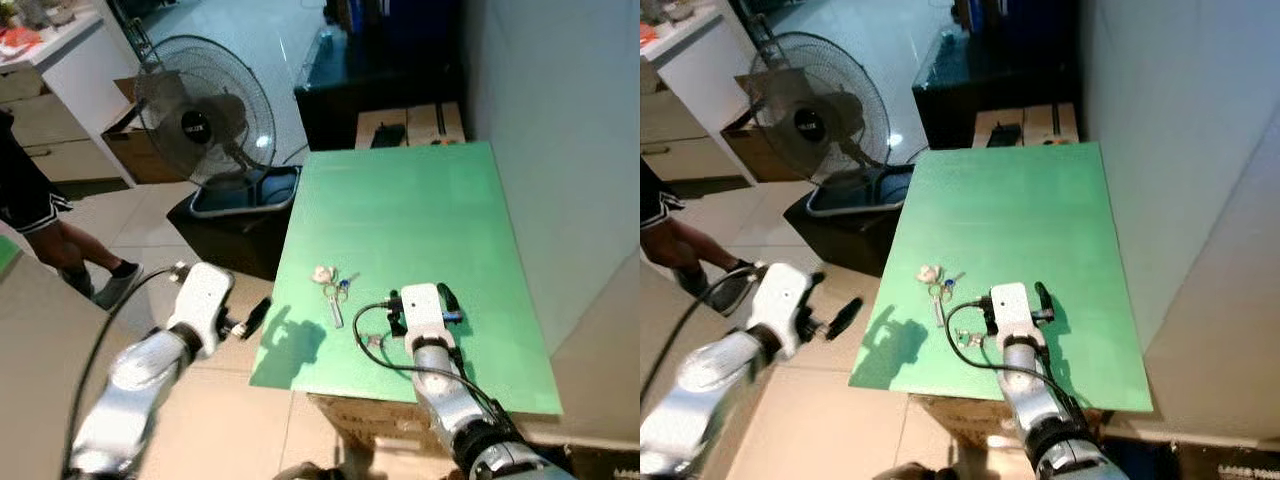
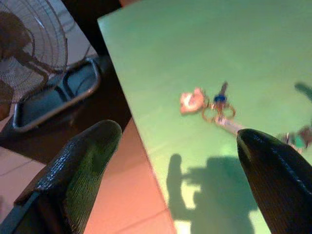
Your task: Hang keys on a hook
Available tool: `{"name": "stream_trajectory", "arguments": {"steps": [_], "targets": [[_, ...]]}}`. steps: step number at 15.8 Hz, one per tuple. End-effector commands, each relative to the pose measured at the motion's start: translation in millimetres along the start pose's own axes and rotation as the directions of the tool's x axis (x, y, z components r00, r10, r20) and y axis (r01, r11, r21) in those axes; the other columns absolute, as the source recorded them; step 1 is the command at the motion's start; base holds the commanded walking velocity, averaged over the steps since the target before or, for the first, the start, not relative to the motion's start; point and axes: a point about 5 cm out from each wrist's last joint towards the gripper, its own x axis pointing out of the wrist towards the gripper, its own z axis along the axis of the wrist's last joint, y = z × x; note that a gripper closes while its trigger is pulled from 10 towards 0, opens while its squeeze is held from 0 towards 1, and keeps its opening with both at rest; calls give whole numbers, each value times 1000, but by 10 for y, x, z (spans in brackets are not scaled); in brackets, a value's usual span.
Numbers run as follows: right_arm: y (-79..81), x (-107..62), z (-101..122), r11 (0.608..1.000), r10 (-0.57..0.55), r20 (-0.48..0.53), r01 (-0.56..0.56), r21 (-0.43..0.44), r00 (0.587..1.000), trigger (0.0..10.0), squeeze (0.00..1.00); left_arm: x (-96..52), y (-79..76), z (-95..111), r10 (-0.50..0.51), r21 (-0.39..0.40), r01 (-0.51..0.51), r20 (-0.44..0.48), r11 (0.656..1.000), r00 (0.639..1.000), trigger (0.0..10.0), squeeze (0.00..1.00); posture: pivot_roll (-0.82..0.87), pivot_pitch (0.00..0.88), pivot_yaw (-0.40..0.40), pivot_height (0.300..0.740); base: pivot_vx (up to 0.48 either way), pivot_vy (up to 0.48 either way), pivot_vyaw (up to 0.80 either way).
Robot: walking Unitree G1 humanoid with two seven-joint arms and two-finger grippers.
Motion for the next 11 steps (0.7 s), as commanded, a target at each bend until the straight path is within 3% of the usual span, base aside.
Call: {"name": "stream_trajectory", "arguments": {"steps": [1, 3, 6, 11], "targets": [[72, -36, -16, 1000, 11, -5, -11, 7, 1000, 10000, 0, -91, 100, 23, 25, 4, -25, -10, 1000, 1000, 10000, 0, 93, 128, 304, 740, 0, 0, 0], [80, -55, -49, 1000, -2, -23, 2, 16, 1000, 10000, 0, -260, 154, 47, 29, 16, -29, -35, 999, 999, 10000, 0, 113, 164, 326, 740, 0, 0, 0], [103, -72, -77, 1000, 4, -39, -3, 20, 999, 10000, 0, -393, 166, 35, 24, 16, -23, -75, 1000, 997, 10000, 0, 121, 194, 341, 740, 0, 0, 0], [168, -147, -188, 1000, 29, -93, -29, -7, 995, 10000, 0, -499, 158, 30, 8, 6, -8, -114, 1000, 993, 10000, 0, 117, 208, 355, 740, 0, 0, 0]]}}
